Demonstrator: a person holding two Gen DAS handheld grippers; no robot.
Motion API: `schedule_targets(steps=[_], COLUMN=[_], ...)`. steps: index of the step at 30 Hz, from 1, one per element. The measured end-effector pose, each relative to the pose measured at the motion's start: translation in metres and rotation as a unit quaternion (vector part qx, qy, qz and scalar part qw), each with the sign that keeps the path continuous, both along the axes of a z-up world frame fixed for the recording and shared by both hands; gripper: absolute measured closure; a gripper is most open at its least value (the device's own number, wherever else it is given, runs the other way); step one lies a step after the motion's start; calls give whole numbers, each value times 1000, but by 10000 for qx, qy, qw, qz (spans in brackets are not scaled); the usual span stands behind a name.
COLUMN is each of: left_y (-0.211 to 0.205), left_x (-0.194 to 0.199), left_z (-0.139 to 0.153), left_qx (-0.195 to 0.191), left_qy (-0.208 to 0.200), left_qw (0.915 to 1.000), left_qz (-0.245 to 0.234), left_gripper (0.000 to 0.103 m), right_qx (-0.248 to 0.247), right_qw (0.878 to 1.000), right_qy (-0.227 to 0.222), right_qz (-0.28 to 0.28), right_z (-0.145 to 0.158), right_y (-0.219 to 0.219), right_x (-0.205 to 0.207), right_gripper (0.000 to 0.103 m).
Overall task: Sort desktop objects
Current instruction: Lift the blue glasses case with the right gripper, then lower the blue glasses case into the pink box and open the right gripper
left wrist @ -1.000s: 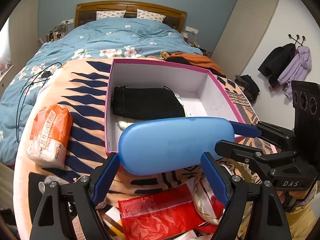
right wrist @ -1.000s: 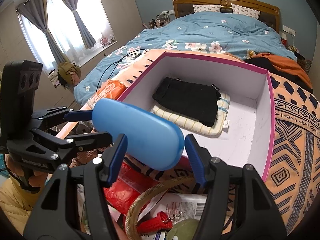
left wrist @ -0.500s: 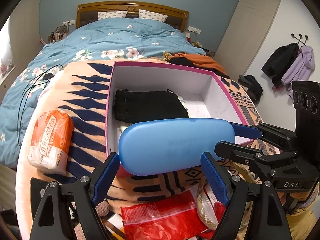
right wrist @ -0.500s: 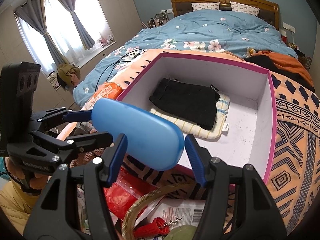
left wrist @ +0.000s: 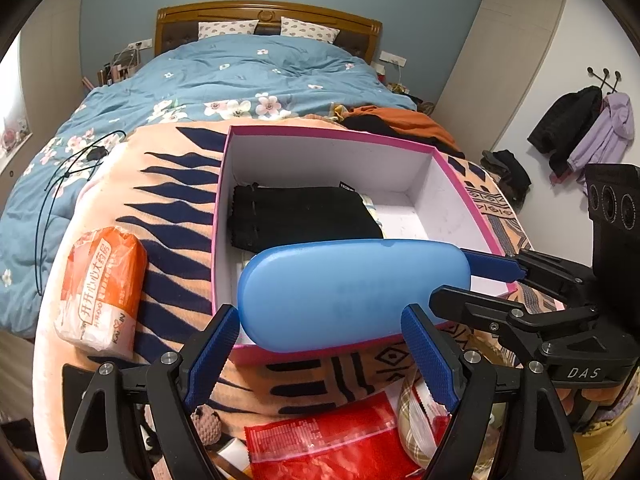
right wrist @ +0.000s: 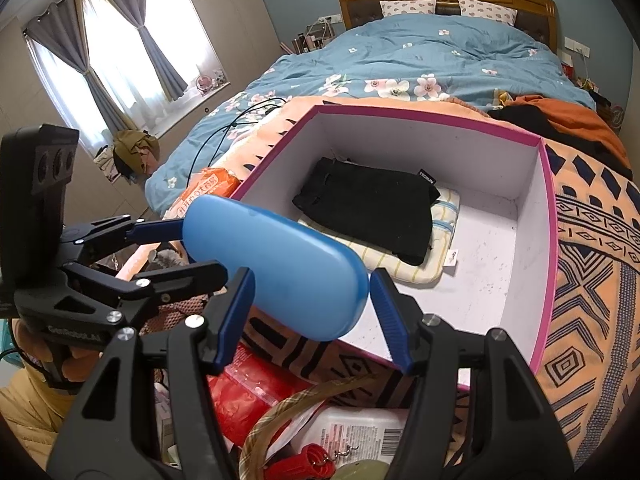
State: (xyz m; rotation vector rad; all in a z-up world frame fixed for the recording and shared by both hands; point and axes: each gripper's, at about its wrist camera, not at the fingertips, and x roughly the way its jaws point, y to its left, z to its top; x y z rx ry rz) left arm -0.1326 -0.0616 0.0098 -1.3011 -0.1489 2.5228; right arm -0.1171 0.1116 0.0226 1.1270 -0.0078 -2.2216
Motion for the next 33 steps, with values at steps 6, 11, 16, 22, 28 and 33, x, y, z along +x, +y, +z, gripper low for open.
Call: schedule_targets(steps=[6, 11, 16, 22, 28, 33], left_y=[1, 1, 0, 2, 3, 3], left_x=[-6, -10, -13, -16, -20, -26], left_z=[-3, -6, -9, -11, -16, -21], left_qx=[-8, 37, 67, 59, 63, 88], left_qy=[-49, -112, -162, -205, -273, -368], left_qw=[10000, 9999, 9998, 9998, 9996, 9993], left_qz=[13, 8, 19, 32, 26, 42], left_gripper=[19, 19, 19, 19, 19, 19], right_qx=[-25, -15, -15, -13, -8, -20], right_qw=[10000, 10000, 9999, 9999, 9998, 9996], right_qy=[-49, -66, -118, -160, -196, -253], right_qz=[-24, -49, -47, -62, -85, -94], right_z=[-1, -3, -5, -7, -10, -13], right_y=[2, 2, 2, 2, 3, 4], right_x=[-3, -5, -10, -13, -16, -21], right_gripper=[41, 41, 41, 41, 41, 41])
